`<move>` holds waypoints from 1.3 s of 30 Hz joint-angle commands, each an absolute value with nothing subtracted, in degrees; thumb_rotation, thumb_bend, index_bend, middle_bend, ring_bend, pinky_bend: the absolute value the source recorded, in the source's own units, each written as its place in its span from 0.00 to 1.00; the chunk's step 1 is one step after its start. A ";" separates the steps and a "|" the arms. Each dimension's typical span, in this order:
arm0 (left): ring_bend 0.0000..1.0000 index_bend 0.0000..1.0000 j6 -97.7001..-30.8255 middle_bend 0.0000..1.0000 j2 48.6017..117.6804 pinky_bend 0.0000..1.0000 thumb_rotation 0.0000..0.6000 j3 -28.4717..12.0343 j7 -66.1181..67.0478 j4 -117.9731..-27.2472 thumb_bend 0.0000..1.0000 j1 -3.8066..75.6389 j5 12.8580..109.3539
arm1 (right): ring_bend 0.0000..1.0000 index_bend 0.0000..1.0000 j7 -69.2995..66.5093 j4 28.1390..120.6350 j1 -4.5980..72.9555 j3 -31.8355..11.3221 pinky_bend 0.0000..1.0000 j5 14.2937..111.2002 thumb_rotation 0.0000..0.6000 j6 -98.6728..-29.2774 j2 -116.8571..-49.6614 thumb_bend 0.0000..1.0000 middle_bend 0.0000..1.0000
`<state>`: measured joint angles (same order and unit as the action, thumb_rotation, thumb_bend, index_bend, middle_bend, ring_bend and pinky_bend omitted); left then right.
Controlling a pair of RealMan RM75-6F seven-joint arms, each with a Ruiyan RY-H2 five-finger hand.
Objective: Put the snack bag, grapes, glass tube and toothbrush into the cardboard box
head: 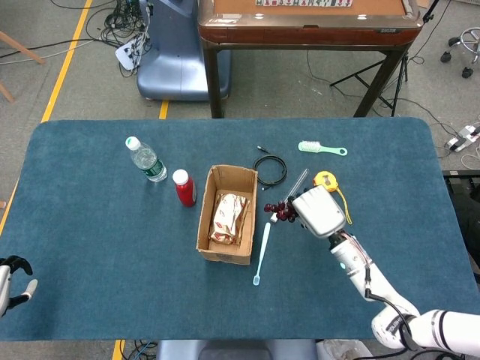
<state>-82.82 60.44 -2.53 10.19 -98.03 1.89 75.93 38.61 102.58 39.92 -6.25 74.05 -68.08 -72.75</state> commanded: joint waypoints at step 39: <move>0.36 0.54 -84.30 0.44 58.96 0.65 1.00 -2.50 5.63 -98.28 0.28 1.15 78.00 | 0.21 0.10 48.37 101.25 54.92 -15.46 0.52 67.44 1.00 -61.42 -89.49 0.00 0.18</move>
